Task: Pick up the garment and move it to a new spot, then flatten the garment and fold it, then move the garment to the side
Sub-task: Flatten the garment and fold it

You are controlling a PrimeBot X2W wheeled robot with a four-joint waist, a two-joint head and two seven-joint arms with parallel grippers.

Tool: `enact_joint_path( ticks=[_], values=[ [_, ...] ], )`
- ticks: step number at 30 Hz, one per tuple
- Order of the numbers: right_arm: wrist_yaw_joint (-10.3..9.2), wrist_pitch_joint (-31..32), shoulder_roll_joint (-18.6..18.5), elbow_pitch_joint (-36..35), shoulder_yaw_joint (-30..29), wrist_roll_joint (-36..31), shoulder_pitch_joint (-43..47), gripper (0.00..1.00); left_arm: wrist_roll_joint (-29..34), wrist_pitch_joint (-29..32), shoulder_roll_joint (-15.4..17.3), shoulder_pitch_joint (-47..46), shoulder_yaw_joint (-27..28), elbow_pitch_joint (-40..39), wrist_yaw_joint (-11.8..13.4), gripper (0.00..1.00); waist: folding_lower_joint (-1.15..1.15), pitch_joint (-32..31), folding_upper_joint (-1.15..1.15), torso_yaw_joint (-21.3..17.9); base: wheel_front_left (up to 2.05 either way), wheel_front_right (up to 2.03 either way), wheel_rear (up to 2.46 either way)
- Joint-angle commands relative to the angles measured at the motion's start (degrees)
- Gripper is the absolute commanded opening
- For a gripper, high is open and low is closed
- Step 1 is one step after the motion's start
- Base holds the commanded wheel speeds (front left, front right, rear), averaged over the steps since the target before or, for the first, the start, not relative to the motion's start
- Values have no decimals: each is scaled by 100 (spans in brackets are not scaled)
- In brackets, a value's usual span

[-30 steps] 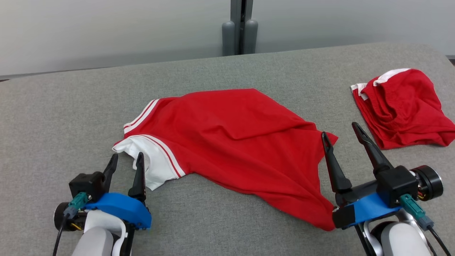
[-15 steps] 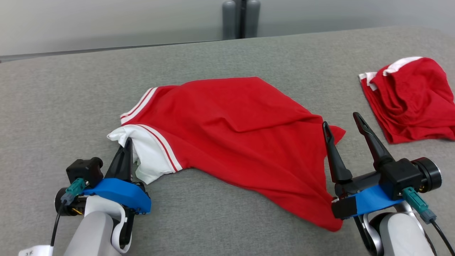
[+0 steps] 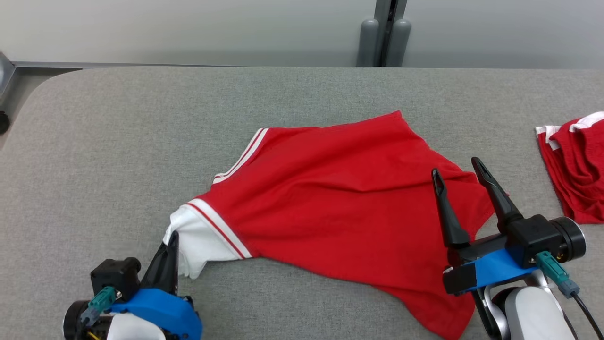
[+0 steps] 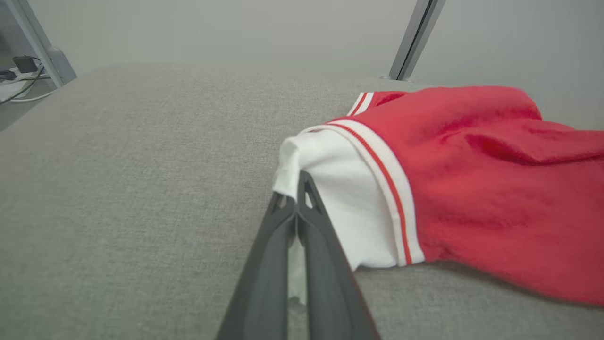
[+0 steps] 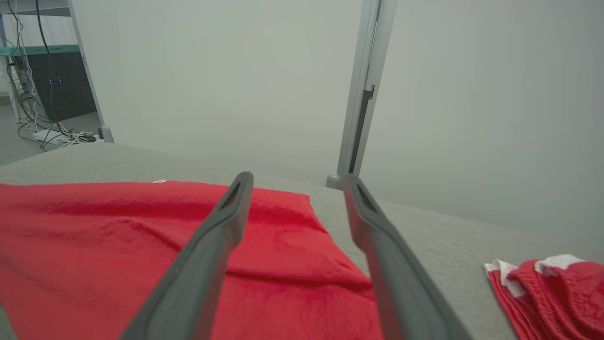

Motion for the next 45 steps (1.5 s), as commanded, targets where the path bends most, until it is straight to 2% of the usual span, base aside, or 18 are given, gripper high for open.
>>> enact_joint_path(
  ticks=[1,3,4,5,6,15,20,22,27,34,40,45],
  values=[
    [1,-38,-3,26,-13,16,35,100,-89,148,-5,107,40,-165,75,0,0,8,0,26,0,0,0],
    [1,-46,-3,57,2,32,2,100,-114,416,42,287,84,-366,193,0,0,4,0,36,0,0,0],
    [1,-53,-3,75,16,39,-15,100,-147,489,49,347,98,-428,222,14,0,1,0,31,0,0,0],
    [1,-61,-3,95,26,48,-29,100,-232,529,19,392,107,-455,216,55,0,-1,0,19,0,0,0],
    [1,-67,-3,117,27,50,-36,100,-251,564,24,430,113,-449,207,100,0,-6,0,1,0,0,0],
    [1,-112,-2,176,-92,17,55,100,-253,393,300,291,458,-695,338,100,0,-31,0,-197,0,0,0],
    [1,-94,-3,145,-79,4,18,100,-105,523,461,-208,271,-847,170,100,0,24,0,-286,0,0,0],
    [1,-75,-3,118,-76,-12,-19,100,-144,660,393,-535,108,-761,51,100,0,71,0,-311,0,0,0],
    [1,-34,-3,56,-13,-35,-139,100,-125,947,283,-1300,-189,-172,-190,100,0,217,0,-392,0,0,0],
    [1,42,-3,-53,125,-123,-323,100,-54,1113,102,-2555,-514,1256,-500,100,0,577,0,-625,0,0,0],
    [1,63,-3,-91,152,-173,-421,100,-4,1187,87,-3363,-705,2344,-676,100,0,807,0,-807,0,0,0],
    [1,35,-2,-121,171,-200,-438,100,-65,1476,90,-3866,-954,3154,-817,100,0,946,0,-900,0,0,0]
  ],
)
